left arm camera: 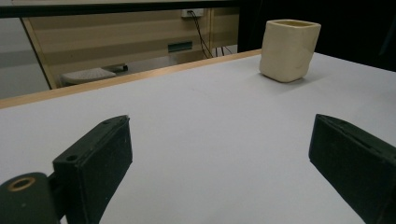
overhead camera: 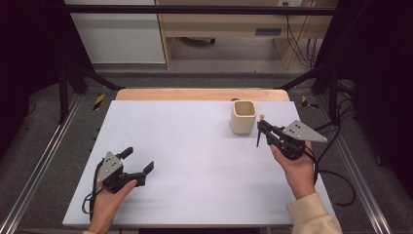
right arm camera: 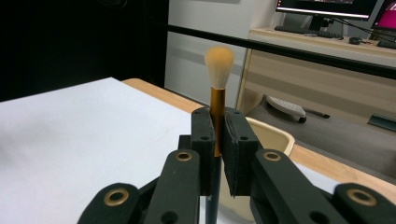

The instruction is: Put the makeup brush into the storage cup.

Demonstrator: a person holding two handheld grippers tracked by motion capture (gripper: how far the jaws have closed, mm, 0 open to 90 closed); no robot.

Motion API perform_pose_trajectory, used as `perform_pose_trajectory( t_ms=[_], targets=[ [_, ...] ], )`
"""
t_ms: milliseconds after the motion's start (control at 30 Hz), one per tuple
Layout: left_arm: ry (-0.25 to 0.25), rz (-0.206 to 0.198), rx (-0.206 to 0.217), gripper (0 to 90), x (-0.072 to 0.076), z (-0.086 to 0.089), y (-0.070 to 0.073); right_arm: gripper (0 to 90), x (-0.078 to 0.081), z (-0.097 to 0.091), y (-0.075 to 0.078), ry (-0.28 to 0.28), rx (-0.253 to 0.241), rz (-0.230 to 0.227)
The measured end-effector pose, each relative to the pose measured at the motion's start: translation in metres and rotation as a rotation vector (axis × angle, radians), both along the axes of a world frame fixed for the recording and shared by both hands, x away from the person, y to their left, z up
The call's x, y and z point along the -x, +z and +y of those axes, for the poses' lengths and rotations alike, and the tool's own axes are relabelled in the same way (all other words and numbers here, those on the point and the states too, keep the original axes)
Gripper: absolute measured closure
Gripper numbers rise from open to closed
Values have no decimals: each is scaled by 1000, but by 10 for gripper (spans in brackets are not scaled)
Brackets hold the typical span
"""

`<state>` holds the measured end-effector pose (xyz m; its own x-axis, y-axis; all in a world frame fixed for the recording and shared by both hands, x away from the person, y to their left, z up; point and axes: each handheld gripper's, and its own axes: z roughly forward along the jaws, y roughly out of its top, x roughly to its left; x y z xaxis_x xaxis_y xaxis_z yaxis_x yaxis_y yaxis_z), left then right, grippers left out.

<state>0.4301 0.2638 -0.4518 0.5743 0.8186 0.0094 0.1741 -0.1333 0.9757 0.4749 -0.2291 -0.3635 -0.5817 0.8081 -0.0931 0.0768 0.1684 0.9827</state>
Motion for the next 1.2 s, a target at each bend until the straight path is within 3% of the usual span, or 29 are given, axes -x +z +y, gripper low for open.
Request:
perform_pose_trajectory(
  t_ms=[400,633,1200],
  targets=[
    [-15,-3,-4,51,0,-2,0,838,-11,-3,16,0,5,3],
    [-14,-1,2,49,0,-1,0,838,-15,-1,23,8,-36,-2],
    [-20,-16,13,28,0,1,1,838,-22,6,29,5,-52,-19]
  ],
)
